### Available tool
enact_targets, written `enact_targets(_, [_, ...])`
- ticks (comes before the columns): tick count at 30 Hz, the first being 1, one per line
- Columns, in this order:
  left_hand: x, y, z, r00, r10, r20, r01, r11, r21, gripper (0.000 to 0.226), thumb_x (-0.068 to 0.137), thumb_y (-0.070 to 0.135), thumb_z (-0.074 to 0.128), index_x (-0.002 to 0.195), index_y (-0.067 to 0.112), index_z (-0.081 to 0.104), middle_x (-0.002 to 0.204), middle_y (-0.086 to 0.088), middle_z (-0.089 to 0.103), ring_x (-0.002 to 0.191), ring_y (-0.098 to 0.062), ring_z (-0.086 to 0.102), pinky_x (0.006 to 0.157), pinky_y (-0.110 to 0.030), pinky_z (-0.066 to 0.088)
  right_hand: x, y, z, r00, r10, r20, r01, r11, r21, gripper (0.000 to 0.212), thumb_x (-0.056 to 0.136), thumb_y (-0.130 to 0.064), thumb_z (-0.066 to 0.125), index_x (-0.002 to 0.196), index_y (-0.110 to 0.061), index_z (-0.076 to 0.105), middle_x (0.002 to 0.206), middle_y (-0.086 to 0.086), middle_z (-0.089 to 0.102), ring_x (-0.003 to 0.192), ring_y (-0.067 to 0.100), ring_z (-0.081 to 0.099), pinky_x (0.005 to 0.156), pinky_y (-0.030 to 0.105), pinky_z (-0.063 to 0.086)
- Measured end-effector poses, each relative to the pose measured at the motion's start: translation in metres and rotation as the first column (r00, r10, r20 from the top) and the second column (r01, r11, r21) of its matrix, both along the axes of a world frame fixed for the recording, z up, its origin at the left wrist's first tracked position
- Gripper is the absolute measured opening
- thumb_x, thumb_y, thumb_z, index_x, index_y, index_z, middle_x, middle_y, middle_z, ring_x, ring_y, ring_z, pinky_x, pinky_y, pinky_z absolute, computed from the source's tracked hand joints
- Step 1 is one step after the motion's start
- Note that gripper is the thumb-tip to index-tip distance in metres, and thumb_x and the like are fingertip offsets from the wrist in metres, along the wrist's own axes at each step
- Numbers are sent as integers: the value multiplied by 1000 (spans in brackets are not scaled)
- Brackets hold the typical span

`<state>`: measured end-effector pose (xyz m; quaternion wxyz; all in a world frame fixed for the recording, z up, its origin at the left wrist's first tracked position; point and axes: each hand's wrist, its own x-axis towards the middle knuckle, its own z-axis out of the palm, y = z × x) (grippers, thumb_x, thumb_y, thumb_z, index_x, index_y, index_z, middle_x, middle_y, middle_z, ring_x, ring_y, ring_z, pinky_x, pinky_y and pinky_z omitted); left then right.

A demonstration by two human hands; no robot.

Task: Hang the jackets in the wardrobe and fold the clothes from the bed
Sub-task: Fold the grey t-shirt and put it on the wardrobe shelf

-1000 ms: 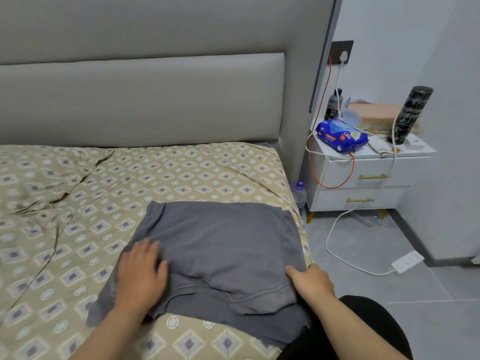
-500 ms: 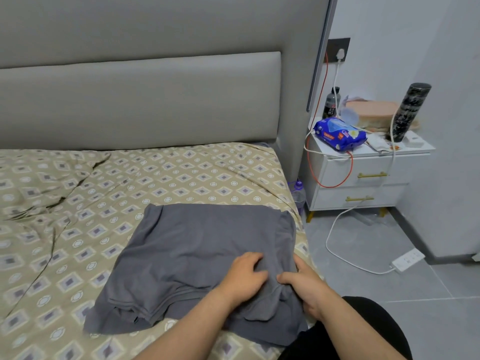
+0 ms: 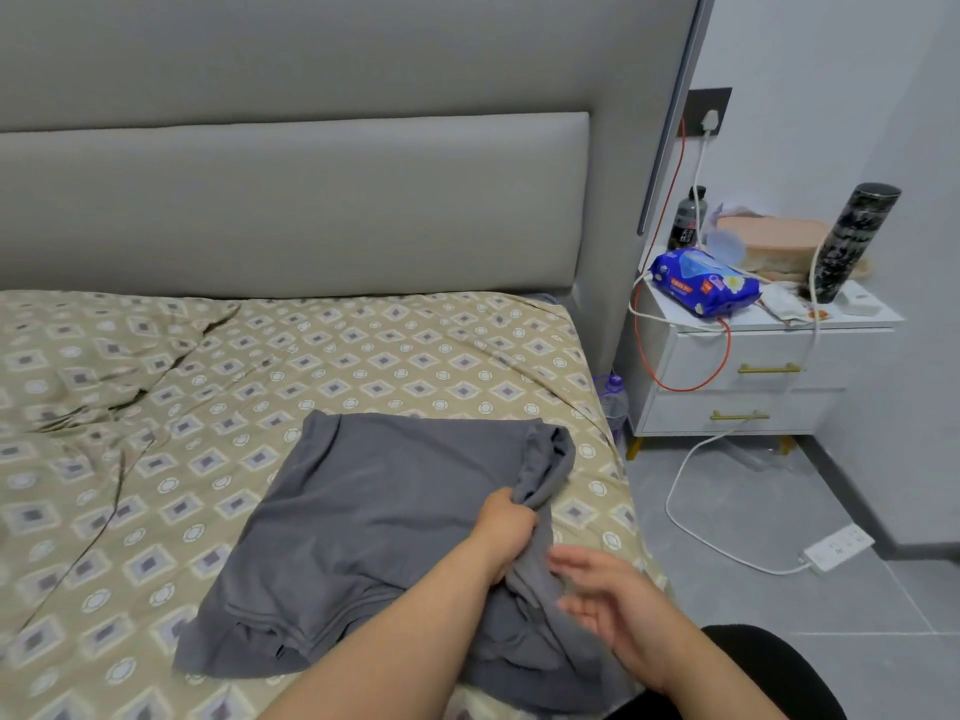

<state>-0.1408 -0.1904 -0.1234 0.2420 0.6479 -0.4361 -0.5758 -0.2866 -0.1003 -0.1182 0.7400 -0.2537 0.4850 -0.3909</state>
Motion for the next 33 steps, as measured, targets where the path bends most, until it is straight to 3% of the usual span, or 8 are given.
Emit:
enact_targets(5, [97,-26,53,993,2,-115,-20,988,-151,29,87,-1,59,110,14,66,97,-6,72,88,-22,67,81,-33,52,-20,-14,-1,907,-405,118,385,909,162,42,81,-9,56,122,1,60,94,16,68,59,22,55,43,23,49])
enact_targets(7, [154,-34,80,997,54,-51,-65,970,-234,31,81,6,68,111,15,66,101,-2,73,97,-22,68,79,-31,53,-19,-16,-5,913,-404,62,386,902,191,43,83,-12,60,124,2,59,90,15,67,59,22,54,42,22,47])
enact_targets(10, [251,-35,87,971,152,183,-105,964,-243,47,84,26,75,126,10,61,110,-5,71,100,-21,67,79,-26,54,-13,-18,-7,955,-294,-27,293,932,212,78,45,-28,89,113,0,64,83,15,69,54,21,56,41,24,48])
enact_targets(13, [305,-4,62,890,231,392,-227,972,-58,83,85,53,70,144,2,44,146,-17,49,127,-31,53,103,-40,44,-7,-18,-12,962,-254,-96,270,932,242,48,76,-16,74,118,3,62,81,14,68,51,20,55,39,25,47])
enact_targets(18, [299,50,34,881,173,439,-220,974,58,48,74,34,87,103,4,62,101,-12,69,88,-27,68,69,-37,52,-8,-18,-16,964,-239,-120,263,928,263,21,89,-10,61,107,0,64,79,13,67,52,20,53,39,24,46])
enact_targets(22, [280,54,41,963,236,130,-262,934,243,54,74,18,84,118,-2,59,108,-21,71,96,-38,70,91,-51,54,-8,-14,-15,970,-180,-164,217,944,247,17,89,-12,62,104,-3,64,77,11,67,49,18,54,39,24,46])
enact_targets(26, [221,84,57,785,501,-364,-299,822,485,36,87,3,57,118,-16,59,115,-36,64,96,-46,68,87,-57,55,-4,-6,-6,985,-78,-153,111,969,220,20,90,-14,64,107,-4,63,81,11,67,55,21,58,49,24,48])
enact_targets(33, [140,163,43,703,570,-426,-444,819,364,28,71,-4,66,99,-12,65,74,-21,73,60,-30,71,69,-39,40,52,16,-5,863,402,-305,-347,912,221,12,82,-23,64,81,-17,53,66,1,49,53,11,42,51,22,38])
